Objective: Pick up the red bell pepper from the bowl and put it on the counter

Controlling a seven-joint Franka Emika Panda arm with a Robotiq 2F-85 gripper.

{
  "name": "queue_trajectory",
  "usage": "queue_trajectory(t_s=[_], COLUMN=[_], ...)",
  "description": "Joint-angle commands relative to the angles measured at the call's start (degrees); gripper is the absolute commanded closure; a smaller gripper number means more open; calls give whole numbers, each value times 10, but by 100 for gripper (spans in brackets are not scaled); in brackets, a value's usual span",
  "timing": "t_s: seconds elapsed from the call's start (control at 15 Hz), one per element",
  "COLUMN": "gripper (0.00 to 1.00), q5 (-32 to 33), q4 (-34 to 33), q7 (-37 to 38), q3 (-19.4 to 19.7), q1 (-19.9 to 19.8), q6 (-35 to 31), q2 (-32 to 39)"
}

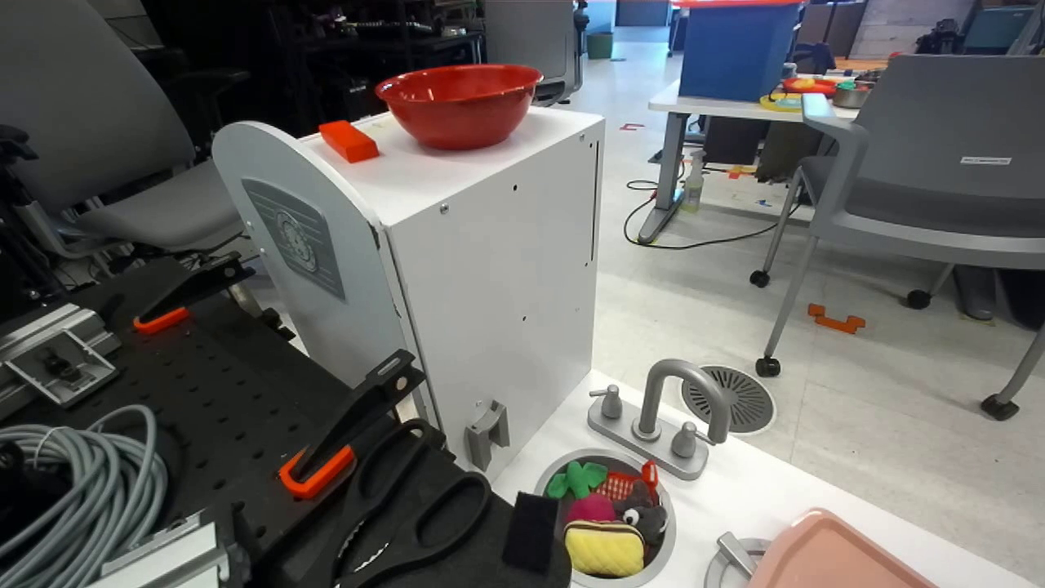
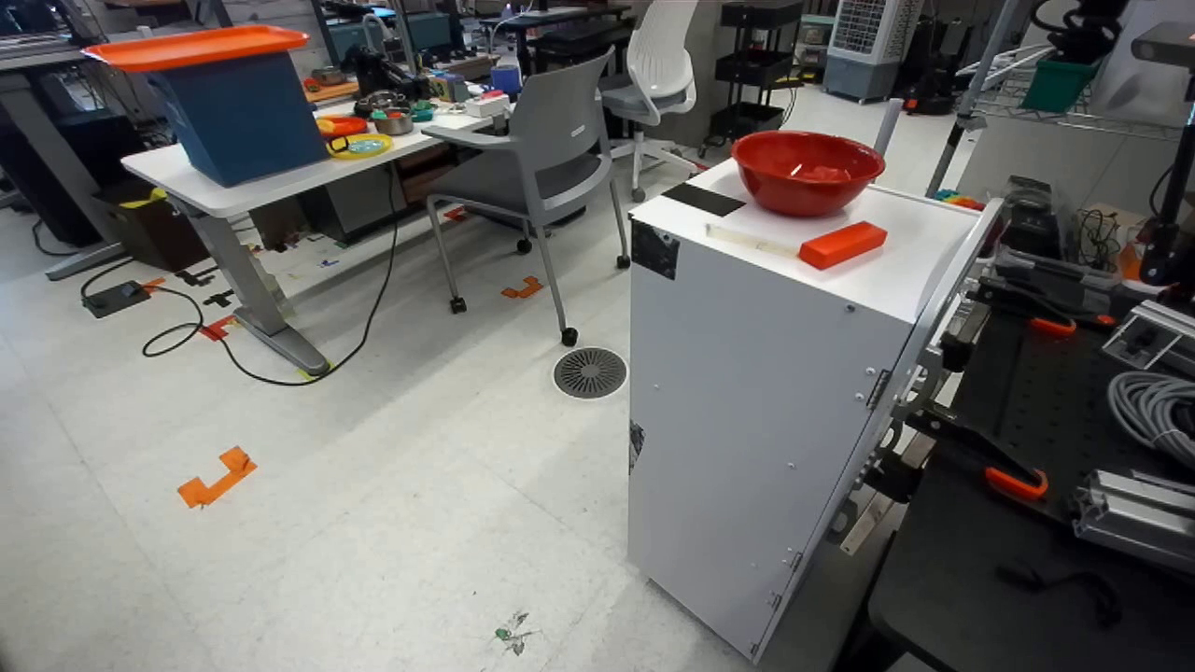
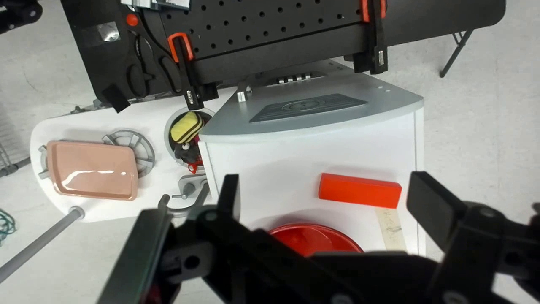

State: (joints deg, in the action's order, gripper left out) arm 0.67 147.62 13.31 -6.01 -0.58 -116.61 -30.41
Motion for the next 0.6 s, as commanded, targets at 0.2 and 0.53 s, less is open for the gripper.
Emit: queue_trajectory(t_s=[0.2, 0.53], gripper=[0, 0], q5=[-8, -11], q4=[10, 13], q7=[-7, -6], q3=[13, 18], q1=[4, 2], q6=[-3, -3], q2=[-22, -22])
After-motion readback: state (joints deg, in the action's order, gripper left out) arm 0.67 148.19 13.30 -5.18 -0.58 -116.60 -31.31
